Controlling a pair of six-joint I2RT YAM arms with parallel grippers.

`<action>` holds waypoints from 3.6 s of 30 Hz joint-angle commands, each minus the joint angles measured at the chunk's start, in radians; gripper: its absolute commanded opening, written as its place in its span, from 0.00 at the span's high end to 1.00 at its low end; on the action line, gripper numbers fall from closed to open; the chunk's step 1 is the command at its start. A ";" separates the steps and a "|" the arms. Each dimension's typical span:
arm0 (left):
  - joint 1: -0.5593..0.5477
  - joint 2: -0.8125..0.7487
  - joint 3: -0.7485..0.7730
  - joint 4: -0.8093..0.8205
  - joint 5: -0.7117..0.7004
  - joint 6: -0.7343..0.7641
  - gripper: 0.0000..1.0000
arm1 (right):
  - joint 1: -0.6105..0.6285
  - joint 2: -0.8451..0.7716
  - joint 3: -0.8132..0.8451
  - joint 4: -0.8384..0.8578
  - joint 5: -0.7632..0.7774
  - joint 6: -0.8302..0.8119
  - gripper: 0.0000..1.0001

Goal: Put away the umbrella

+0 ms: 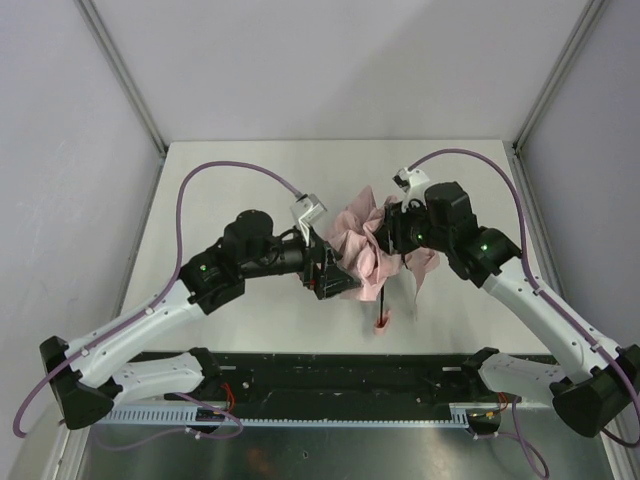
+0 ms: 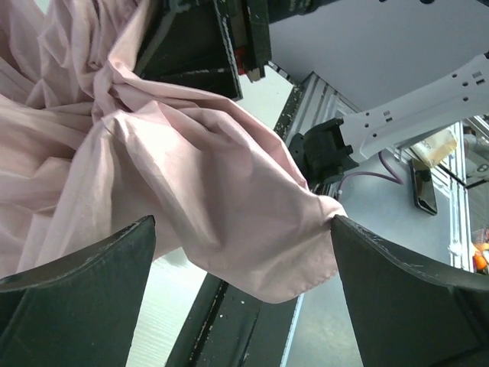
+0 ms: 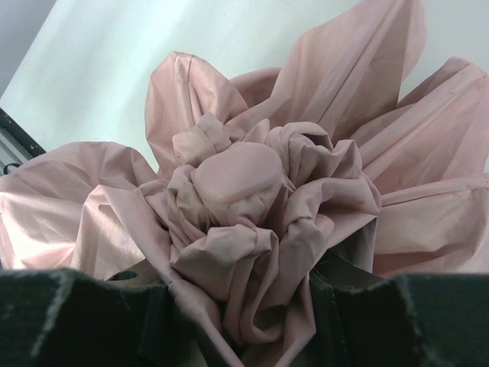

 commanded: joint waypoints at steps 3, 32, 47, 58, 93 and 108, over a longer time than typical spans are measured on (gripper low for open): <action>0.031 -0.075 0.028 0.026 -0.092 0.006 0.11 | 0.007 0.000 0.037 0.058 -0.110 -0.108 1.00; 0.068 -0.132 -0.103 0.381 0.115 -0.073 0.01 | 0.113 -0.062 -0.061 0.309 -0.773 -0.294 1.00; 0.067 -0.004 -0.054 0.416 0.188 -0.093 0.34 | 0.171 -0.097 -0.038 0.296 -0.810 -0.294 1.00; 0.085 -0.141 -0.110 0.443 0.033 -0.002 1.00 | 0.157 -0.111 -0.030 0.272 -0.480 -0.199 0.26; 0.238 -0.356 -0.139 0.359 -0.757 -0.013 1.00 | 0.282 -0.330 -0.389 0.708 0.258 0.638 0.01; 0.239 -0.360 -0.160 0.397 -0.833 -0.122 1.00 | 0.416 -0.328 -0.516 1.091 0.233 0.615 0.01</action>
